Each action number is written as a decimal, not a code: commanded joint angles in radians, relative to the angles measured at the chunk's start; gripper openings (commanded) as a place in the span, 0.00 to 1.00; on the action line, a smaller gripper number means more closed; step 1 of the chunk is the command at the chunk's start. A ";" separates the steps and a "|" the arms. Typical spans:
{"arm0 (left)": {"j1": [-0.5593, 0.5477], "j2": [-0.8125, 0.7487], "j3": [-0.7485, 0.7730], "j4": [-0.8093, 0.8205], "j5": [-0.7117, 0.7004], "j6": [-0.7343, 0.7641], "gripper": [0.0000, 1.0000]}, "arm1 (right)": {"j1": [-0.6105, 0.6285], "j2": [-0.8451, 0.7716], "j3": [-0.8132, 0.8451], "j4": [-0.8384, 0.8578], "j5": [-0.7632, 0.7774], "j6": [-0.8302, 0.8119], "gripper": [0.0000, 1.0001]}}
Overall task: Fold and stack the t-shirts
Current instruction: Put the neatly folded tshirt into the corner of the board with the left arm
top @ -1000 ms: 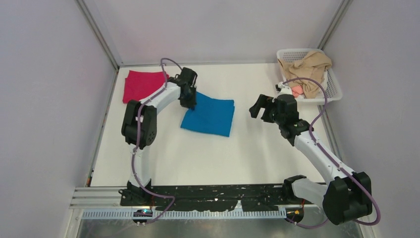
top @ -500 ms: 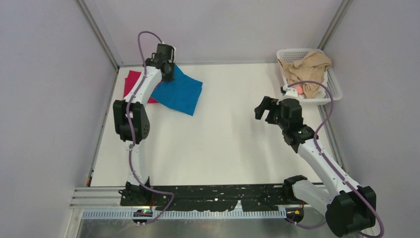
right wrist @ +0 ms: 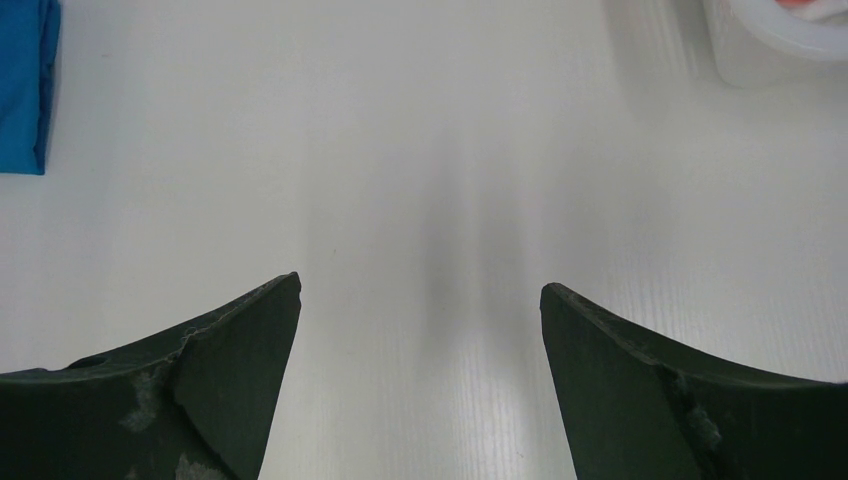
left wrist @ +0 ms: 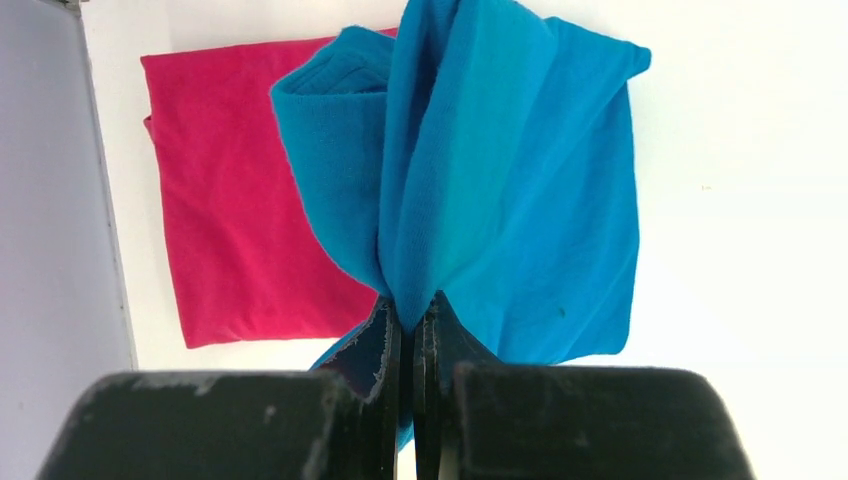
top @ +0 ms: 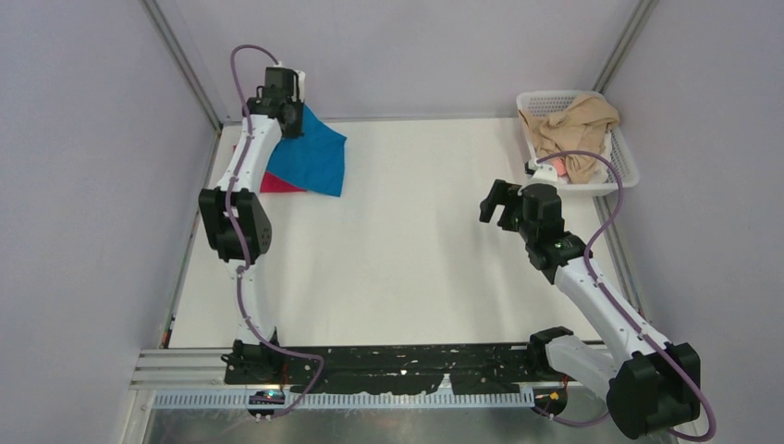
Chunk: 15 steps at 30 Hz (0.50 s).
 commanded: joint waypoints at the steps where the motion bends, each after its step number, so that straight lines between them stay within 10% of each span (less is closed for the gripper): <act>1: 0.024 -0.132 0.054 -0.014 0.072 0.058 0.00 | -0.002 0.023 0.016 0.027 0.029 -0.012 0.95; 15: 0.059 -0.186 0.139 -0.083 0.092 0.121 0.00 | -0.002 0.032 0.025 0.017 0.016 0.005 0.95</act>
